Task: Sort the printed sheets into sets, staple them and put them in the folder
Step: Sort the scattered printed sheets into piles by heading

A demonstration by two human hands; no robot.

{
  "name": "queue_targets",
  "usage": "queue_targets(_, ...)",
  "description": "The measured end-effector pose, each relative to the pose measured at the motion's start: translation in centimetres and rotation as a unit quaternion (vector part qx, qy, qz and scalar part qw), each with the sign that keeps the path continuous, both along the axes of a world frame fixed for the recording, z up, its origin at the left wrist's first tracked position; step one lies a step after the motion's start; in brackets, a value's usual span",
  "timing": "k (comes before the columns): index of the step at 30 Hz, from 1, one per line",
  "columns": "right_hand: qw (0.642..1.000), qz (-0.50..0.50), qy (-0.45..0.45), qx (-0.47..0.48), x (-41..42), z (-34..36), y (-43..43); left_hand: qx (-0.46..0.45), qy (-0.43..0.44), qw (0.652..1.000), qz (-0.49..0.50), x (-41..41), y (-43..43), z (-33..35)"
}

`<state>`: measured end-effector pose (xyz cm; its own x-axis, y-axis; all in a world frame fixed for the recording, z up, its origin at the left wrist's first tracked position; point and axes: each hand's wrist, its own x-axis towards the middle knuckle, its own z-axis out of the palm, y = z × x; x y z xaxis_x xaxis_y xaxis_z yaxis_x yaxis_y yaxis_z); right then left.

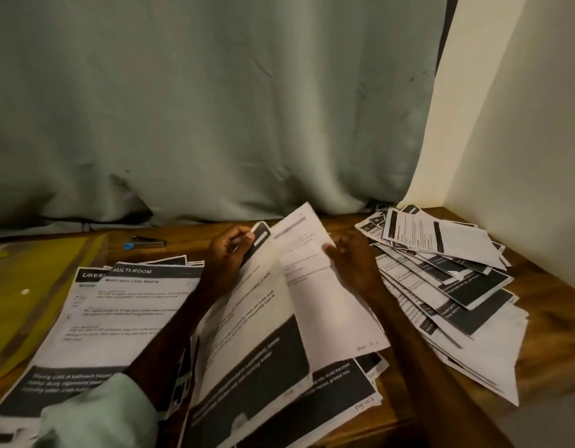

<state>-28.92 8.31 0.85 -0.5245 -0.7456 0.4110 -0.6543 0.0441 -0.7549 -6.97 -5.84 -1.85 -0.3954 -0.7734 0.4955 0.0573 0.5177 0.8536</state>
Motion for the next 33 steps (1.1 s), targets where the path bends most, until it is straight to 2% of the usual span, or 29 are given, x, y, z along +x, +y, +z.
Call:
queue_targets(3,0.997,0.020,-0.007,0.080,0.5,-1.6,0.5,-0.055,-0.047,0.997,0.021,-0.1,0.3,-0.2)
queue_targets(5,0.995,0.039,0.009,0.090,0.5,-2.5,0.8,-0.067,-0.049,0.996,0.023,-0.3,0.3,0.0)
queue_targets(11,0.995,0.095,0.033,0.016,0.3,-1.9,1.6,0.087,0.064,0.993,-0.053,0.0,1.2,1.5)
queue_targets(13,0.995,0.092,0.038,0.029,0.4,-1.4,1.6,0.114,0.075,0.990,-0.045,0.2,1.2,1.8)
queue_targets(17,0.986,0.118,-0.006,0.115,1.4,-2.3,1.7,0.075,-0.037,0.996,-0.023,-0.3,0.6,0.7)
queue_targets(21,0.973,0.153,0.046,0.168,2.5,-3.5,2.1,-0.091,-0.154,0.984,0.000,-1.0,-0.1,-1.4)
queue_targets(24,0.971,0.137,0.070,0.183,3.0,-3.7,2.0,-0.165,-0.209,0.964,0.014,-1.7,0.0,-2.8)
queue_targets(29,0.972,0.109,0.067,0.199,2.8,-4.6,1.9,-0.132,-0.281,0.950,-0.019,-2.1,-0.2,-5.2)
queue_targets(33,0.977,0.082,0.050,0.190,2.3,-5.2,2.3,-0.146,-0.318,0.937,0.001,-2.7,-0.1,-5.8)
